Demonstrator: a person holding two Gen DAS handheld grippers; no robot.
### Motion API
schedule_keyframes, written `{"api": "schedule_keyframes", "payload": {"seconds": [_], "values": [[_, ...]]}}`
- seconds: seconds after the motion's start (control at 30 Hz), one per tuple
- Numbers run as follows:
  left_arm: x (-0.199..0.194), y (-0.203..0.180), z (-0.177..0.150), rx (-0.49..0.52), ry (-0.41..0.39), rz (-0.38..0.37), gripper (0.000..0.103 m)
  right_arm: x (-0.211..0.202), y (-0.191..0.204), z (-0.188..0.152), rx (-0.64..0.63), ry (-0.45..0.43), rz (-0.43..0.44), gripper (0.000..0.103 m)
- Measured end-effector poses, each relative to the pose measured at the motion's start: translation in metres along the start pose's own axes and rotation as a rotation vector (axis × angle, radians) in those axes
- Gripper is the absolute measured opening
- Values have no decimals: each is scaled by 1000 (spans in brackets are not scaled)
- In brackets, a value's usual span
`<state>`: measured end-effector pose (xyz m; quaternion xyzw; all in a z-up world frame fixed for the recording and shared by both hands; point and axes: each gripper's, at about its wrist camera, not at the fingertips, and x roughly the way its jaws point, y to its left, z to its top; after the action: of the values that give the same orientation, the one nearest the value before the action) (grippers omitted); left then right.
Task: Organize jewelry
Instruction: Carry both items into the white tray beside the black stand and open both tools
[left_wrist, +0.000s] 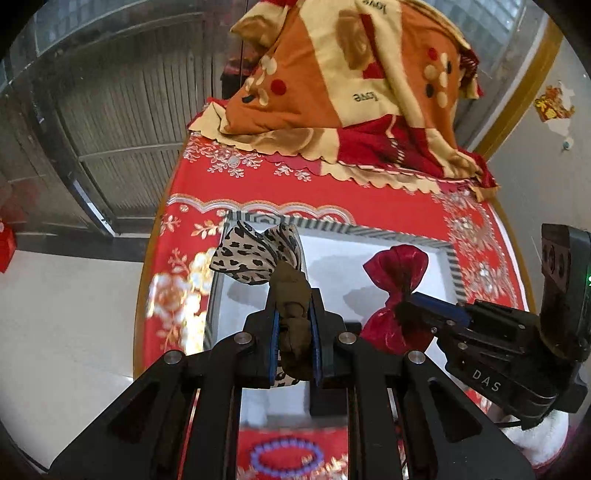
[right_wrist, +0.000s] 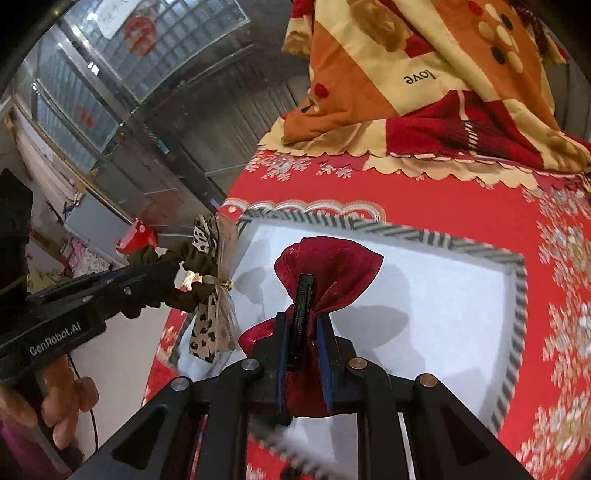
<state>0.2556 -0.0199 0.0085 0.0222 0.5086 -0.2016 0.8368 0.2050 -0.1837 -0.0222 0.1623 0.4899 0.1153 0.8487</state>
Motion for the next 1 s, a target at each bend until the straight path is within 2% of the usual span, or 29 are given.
{"api": "schedule_keyframes", "payload": {"seconds": [0.23,0.4,0.57,0.6,0.73,0.77,0.83,0.87,0.93,1.0], "values": [[40,14,21,-30,44,-10,13,43,-9,23,28,48,-12,14],[63,24,19,-45,90,-2,13,70,-12,31,42,82,-1,14],[72,30,13,-63,101,9,14,85,-19,30,75,108,35,15],[72,32,12,-69,99,11,14,84,-20,30,75,109,29,15],[69,35,7,-79,97,15,29,73,-23,28,69,93,12,15],[68,35,6,-81,98,17,32,68,-24,27,69,85,10,18],[64,35,4,-86,95,23,39,60,-25,24,74,76,11,31],[62,35,3,-90,94,22,40,55,-26,22,77,72,15,42],[58,34,1,-97,91,20,45,47,-25,17,72,69,13,44],[51,31,-4,-100,80,24,46,39,-23,13,59,65,4,44]]}}
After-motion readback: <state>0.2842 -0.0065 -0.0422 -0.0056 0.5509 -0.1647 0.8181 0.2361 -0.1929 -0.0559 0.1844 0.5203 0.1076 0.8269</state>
